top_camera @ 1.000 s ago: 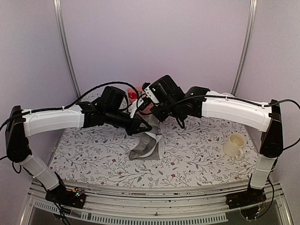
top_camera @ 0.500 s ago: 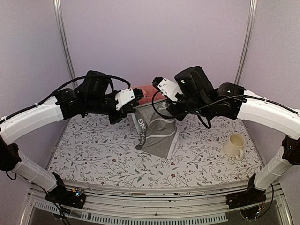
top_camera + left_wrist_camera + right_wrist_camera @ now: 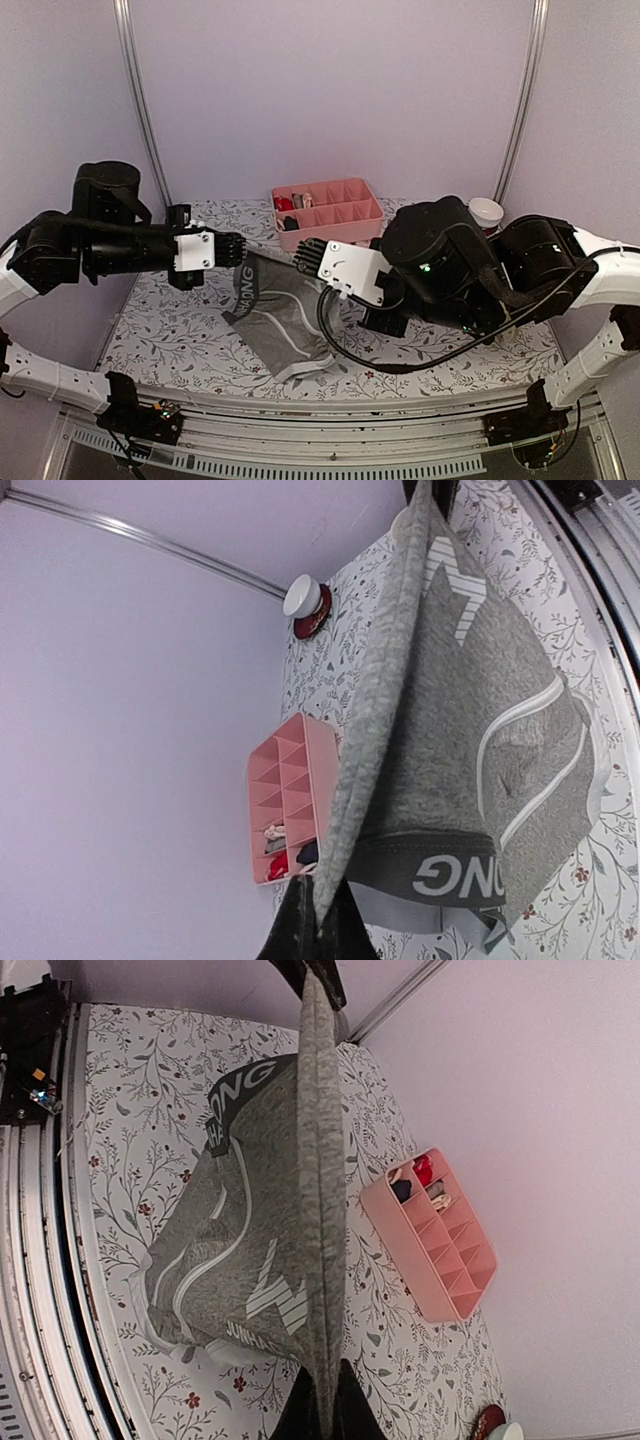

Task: Roll the underwear
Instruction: Flatten out the underwear at the center of the board, then fold the underwear at the center of the board.

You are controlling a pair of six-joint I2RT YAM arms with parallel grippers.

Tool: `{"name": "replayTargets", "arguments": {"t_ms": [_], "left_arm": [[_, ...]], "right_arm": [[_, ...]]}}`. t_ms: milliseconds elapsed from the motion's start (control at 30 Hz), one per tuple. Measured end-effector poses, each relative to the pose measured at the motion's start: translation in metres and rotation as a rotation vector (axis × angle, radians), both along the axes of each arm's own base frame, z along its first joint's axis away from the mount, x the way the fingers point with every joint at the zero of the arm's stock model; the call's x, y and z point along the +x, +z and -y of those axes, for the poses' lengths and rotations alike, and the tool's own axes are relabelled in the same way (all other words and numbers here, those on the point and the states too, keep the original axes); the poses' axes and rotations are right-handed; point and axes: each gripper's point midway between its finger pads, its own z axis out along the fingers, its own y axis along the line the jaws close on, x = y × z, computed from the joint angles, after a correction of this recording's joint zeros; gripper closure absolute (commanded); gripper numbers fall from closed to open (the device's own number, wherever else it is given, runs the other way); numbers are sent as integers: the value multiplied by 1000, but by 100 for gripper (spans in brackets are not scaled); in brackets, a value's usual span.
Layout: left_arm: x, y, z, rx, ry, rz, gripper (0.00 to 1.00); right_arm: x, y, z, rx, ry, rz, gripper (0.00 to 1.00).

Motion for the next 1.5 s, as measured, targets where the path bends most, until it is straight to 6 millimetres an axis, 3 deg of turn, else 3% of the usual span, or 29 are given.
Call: {"name": "replayTargets", "arguments": {"t_ms": [167,267,433,567,633,733,867,967,1100,1233,1367,1500], "left_arm": [[-43,-4,-17,27,-164,-34,100],[-64,-3,-27,23,-251,-37,100],[-87,2,-43,-13,-336,4,100],[-80,-27,-44,37,-313,18,100],[-67,-58,-42,117,-268,0,100],[-39,-94,-42,216,-189,-30,100],[30,-111,-49,255,-16,-33,100],[82,-128,-58,285,84,-49,100],[137,-165,-64,350,158,-94,100],[179,-203,-69,398,200,-120,100],[207,-222,-70,405,225,-97,100],[233,-219,-72,396,266,-5,100]], "right_arm": [[-46,6,-13,25,102,-13,98],[-59,12,-19,40,144,-25,98],[-64,18,-26,50,164,-40,98],[-46,1,-30,-14,131,-65,93],[-22,-13,-27,-60,86,-89,95],[37,-40,-16,-126,-11,-136,98],[100,-77,-12,-188,-73,-188,98],[141,-107,-22,-235,-91,-209,98],[199,-148,-32,-288,-134,-204,98],[255,-180,-33,-312,-179,-142,98],[287,-190,-36,-320,-177,-54,98],[308,-189,-43,-323,-166,31,98]]}}
